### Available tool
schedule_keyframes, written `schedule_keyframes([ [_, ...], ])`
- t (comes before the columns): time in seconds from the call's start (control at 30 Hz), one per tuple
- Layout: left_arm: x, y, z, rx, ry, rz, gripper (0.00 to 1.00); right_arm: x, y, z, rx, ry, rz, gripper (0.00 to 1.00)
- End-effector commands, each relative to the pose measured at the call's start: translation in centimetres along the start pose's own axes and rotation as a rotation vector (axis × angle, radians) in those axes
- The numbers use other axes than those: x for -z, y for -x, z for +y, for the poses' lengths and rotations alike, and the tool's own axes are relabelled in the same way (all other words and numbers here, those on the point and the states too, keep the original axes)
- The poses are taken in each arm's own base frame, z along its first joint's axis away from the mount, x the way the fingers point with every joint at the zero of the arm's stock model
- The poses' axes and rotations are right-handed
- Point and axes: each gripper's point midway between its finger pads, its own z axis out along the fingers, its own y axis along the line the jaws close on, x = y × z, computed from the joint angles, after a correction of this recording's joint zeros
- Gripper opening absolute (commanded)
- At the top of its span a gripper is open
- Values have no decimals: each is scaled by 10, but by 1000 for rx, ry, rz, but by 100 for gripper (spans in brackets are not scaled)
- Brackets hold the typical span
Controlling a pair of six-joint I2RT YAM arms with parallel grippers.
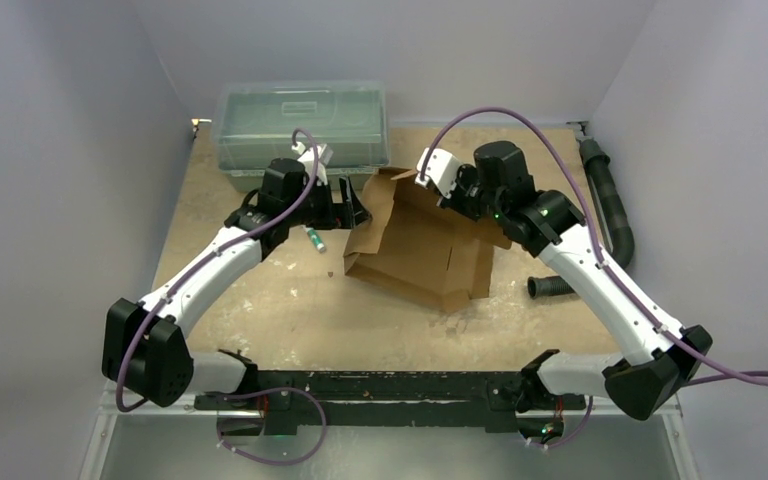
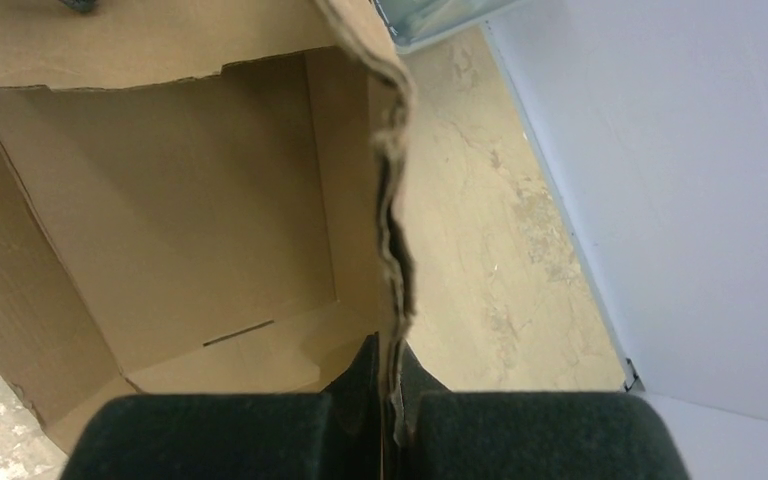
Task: Fold the paper box
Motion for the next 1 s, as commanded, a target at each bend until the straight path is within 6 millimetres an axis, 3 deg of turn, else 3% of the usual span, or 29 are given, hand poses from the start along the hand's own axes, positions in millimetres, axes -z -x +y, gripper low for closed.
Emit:
schedule_keyframes([
  [0.0, 1, 14, -4, -42, -1, -39, 88, 12, 26, -27, -27, -105, -70, 0],
  [0.23, 10, 17, 10, -44, 27, -88, 88, 6, 16, -25, -43, -129, -51, 0],
  [0.43, 51, 41, 7, -53, 25, -256, 90, 6, 11, -16, -95, -103, -98, 0],
  [0.57, 75, 42, 5, -36, 36, -340, 90, 9, 4, -20, -132, -101, -113, 0],
  [0.7, 95, 27, -3, 25, -38, -408, 88, 10, -2, -23, -167, -96, -129, 0],
  [0.8, 103, 9, -15, 78, -150, -425, 78, 11, -4, -25, -186, -93, -138, 0],
  [0.9, 95, -25, -17, 187, -249, -368, 60, 11, -5, -25, -194, -89, -139, 0],
  [0.97, 86, -48, -15, 261, -288, -310, 54, 9, -6, -25, -202, -86, -135, 0],
])
